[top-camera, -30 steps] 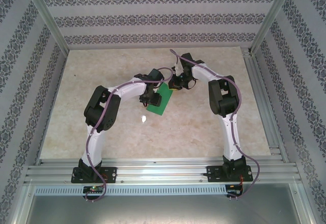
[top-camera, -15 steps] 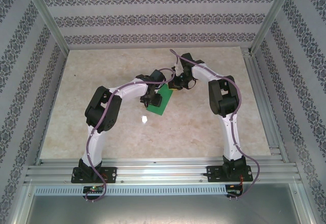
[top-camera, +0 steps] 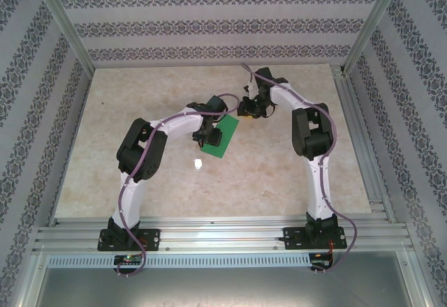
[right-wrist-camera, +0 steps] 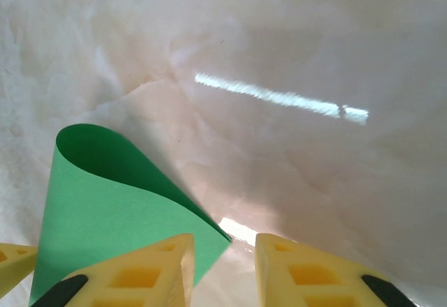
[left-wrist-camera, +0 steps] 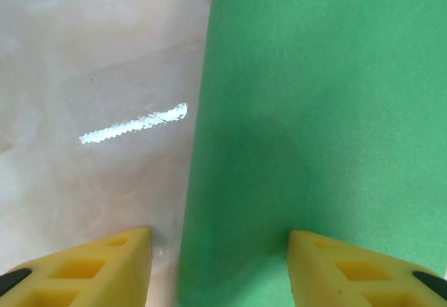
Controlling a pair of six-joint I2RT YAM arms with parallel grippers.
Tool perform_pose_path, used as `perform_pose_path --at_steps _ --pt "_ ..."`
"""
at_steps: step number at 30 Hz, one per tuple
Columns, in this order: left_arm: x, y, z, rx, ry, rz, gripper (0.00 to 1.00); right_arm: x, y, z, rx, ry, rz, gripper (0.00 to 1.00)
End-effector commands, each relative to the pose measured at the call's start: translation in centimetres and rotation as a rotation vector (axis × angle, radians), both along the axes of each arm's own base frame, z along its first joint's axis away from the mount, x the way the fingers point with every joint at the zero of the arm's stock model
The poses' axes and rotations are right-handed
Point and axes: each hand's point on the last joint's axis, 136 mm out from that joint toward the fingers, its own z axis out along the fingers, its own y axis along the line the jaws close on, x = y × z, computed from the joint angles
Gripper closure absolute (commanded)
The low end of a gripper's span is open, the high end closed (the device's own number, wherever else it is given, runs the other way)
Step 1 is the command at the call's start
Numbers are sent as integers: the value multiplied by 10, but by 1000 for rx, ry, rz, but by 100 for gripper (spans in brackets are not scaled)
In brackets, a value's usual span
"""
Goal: Fold a paper plane with a square sheet of paper (fold left side to right side)
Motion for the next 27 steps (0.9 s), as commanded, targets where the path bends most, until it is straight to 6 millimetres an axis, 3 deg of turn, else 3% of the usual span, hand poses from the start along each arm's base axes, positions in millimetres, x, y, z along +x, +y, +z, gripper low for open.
perform_pose_path --at_steps 1,6,11,20,27 --pt "-68 -1 -74 51 272 -35 47 4 -6 42 -3 -98 -8 73" --pt "-68 -1 -73 51 272 -35 47 -17 18 42 100 -78 -3 81" --pt "-68 0 -73 54 272 -34 47 -36 44 28 133 -41 -5 85" --pt "-67 -3 -72 49 270 -40 47 -49 60 -1 146 29 -13 89" --pt "-67 -3 -72 48 271 -40 47 -53 56 -17 105 59 -17 89"
